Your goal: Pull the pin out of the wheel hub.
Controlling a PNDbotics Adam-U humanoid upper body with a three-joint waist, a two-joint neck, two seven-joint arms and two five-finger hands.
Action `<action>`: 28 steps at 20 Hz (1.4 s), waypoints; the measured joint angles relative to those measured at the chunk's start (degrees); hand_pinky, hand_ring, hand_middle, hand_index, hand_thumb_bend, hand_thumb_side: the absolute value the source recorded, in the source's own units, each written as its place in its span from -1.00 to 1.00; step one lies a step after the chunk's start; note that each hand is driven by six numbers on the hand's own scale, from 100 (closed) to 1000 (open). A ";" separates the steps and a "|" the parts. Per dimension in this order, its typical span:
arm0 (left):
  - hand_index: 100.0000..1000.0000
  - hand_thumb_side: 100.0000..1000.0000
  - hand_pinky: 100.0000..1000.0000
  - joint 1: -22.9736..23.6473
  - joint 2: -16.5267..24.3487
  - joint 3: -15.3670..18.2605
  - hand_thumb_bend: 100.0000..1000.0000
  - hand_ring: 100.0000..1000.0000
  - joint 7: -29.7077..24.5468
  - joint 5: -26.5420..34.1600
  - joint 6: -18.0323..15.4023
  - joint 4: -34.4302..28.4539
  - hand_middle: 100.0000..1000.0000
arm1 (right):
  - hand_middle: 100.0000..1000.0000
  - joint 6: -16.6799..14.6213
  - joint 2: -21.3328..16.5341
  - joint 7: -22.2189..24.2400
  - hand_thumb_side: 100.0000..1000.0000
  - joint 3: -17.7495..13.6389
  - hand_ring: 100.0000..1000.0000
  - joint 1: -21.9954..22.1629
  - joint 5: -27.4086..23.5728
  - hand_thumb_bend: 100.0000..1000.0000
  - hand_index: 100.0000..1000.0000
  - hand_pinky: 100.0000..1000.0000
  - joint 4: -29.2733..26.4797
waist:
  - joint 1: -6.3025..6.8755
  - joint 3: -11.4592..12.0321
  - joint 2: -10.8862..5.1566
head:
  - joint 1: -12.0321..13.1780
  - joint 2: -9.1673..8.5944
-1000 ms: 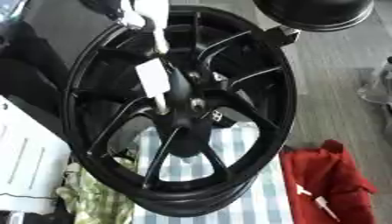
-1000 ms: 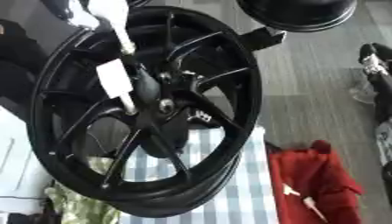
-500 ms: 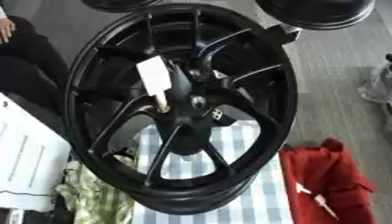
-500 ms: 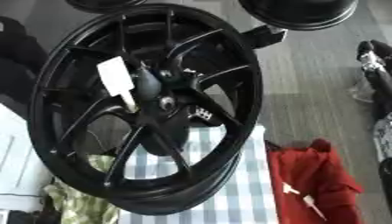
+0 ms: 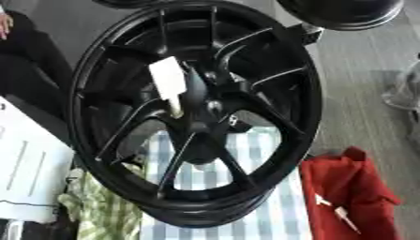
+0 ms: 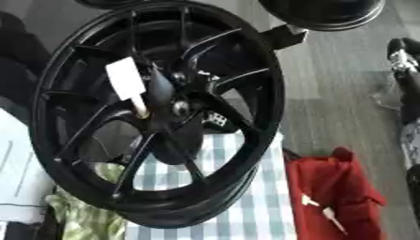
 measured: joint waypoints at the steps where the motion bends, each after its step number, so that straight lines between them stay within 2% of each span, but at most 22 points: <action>1: -0.36 -0.98 0.39 2.69 0.30 1.22 -1.00 0.12 1.50 0.26 0.45 0.01 -0.16 | 0.61 -0.09 0.00 -0.26 -0.36 -0.21 0.62 0.02 -0.07 -0.55 0.56 0.90 -0.08 | -0.17 0.15 0.03 | -0.03 0.00; 5: -0.35 -0.94 0.39 10.70 0.25 4.71 -1.00 0.13 6.00 0.30 1.60 0.39 -0.15 | 0.61 -0.38 -0.01 -0.94 -0.36 -0.79 0.62 0.26 -0.26 -0.55 0.56 0.90 -0.27 | -0.79 0.50 0.16 | -0.19 -0.07; 8: -0.29 -0.92 0.40 14.15 -0.63 5.95 -1.00 0.15 7.65 0.30 1.94 1.06 -0.13 | 0.62 -0.52 -0.01 -1.21 -0.35 -0.94 0.62 0.40 -0.28 -0.56 0.56 0.90 -0.27 | -1.10 0.61 0.19 | -0.25 -0.45; 9: -0.17 -1.00 0.41 15.30 -1.08 6.09 -0.95 0.20 7.83 0.30 1.97 1.28 -0.09 | 0.62 -0.58 -0.01 -1.27 -0.34 -1.01 0.62 0.46 -0.29 -0.56 0.56 0.90 -0.27 | -1.14 0.62 0.21 | -0.31 -0.53; 10: -0.14 -0.96 0.42 16.59 -1.75 6.13 -1.00 0.21 7.87 0.30 1.94 1.64 -0.07 | 0.62 -0.63 -0.01 -1.32 -0.35 -1.13 0.62 0.46 -0.30 -0.56 0.56 0.90 -0.27 | -1.27 0.64 0.23 | -0.39 -0.56; 11: 0.17 -0.76 0.46 17.55 -2.36 6.13 -1.00 0.35 7.83 0.22 1.90 2.01 0.08 | 0.62 -0.64 -0.01 -1.33 -0.35 -1.23 0.62 0.46 -0.32 -0.56 0.56 0.90 -0.27 | -1.39 0.64 0.28 | -0.41 -0.58; 12: 0.45 -0.24 0.55 18.38 -3.02 6.11 -0.55 0.51 7.68 0.13 1.77 2.49 0.32 | 0.62 -0.65 -0.01 -1.34 -0.35 -1.24 0.62 0.46 -0.33 -0.56 0.56 0.90 -0.27 | -1.53 0.62 0.30 | -0.43 -0.74; 13: 0.49 -0.16 0.56 19.04 -3.59 6.07 -0.46 0.53 7.46 -0.19 1.56 2.96 0.35 | 0.62 -0.65 -0.01 -1.34 -0.35 -1.24 0.62 0.45 -0.35 -0.56 0.56 0.90 -0.27 | -1.60 0.57 0.31 | -0.45 -0.94; 14: 0.59 0.14 0.59 19.48 -4.08 5.95 -0.11 0.57 7.20 -0.76 1.30 3.52 0.43 | 0.62 -0.65 -0.01 -1.34 -0.35 -1.24 0.62 0.45 -0.39 -0.56 0.56 0.90 -0.27 | -1.60 0.51 0.31 | -0.47 -1.01; 15: 0.64 0.25 0.59 19.81 -4.51 5.81 0.11 0.58 6.96 -1.40 1.06 4.09 0.44 | 0.62 -0.65 -0.01 -1.34 -0.35 -1.24 0.62 0.44 -0.44 -0.57 0.56 0.90 -0.27 | -1.60 0.45 0.32 | -0.47 -1.04; 16: 0.64 0.26 0.58 19.95 -4.93 5.73 0.13 0.57 6.73 -2.04 0.84 4.71 0.43 | 0.62 -0.65 -0.01 -1.34 -0.35 -1.24 0.62 0.44 -0.48 -0.57 0.56 0.90 -0.27 | -1.60 0.42 0.33 | -0.48 -1.05; 18: 0.64 0.28 0.58 20.01 -5.52 5.44 0.16 0.57 6.42 -3.42 0.51 5.79 0.43 | 0.62 -0.64 -0.01 -1.32 -0.35 -1.23 0.62 0.43 -0.50 -0.57 0.56 0.90 -0.27 | -1.61 0.39 0.35 | -0.47 -1.06; 24: 0.61 0.29 0.56 19.61 -5.92 4.72 -0.02 0.56 5.77 -5.00 -0.14 7.05 0.42 | 0.62 -0.62 -0.01 -1.30 -0.35 -1.23 0.62 0.40 -0.51 -0.57 0.56 0.91 -0.27 | -1.61 0.13 0.36 | -0.43 -1.06; 25: 0.59 0.32 0.55 19.51 -6.07 4.72 -0.20 0.54 5.78 -4.91 -0.13 7.06 0.40 | 0.62 -0.61 -0.01 -1.29 -0.34 -1.22 0.62 0.38 -0.51 -0.57 0.56 0.91 -0.27 | -1.60 0.13 0.36 | -0.43 -1.06; 26: 0.58 0.31 0.54 19.33 -6.25 4.72 -0.26 0.54 5.90 -4.73 -0.05 7.05 0.39 | 0.62 -0.61 -0.01 -1.28 -0.34 -1.22 0.62 0.37 -0.51 -0.57 0.56 0.91 -0.27 | -1.58 0.12 0.36 | -0.43 -1.06; 27: 0.56 0.33 0.52 19.18 -6.29 4.72 -0.50 0.53 6.22 -4.40 0.18 7.02 0.38 | 0.62 -0.60 -0.01 -1.28 -0.34 -1.21 0.62 0.34 -0.51 -0.58 0.56 0.90 -0.27 | -1.55 0.09 0.36 | -0.43 -1.05; 28: 0.54 0.34 0.51 19.01 -6.31 4.73 -0.57 0.52 6.83 -3.79 0.44 6.89 0.37 | 0.62 -0.60 -0.01 -1.27 -0.34 -1.21 0.62 0.28 -0.51 -0.58 0.56 0.90 -0.27 | -1.50 0.07 0.36 | -0.43 -1.05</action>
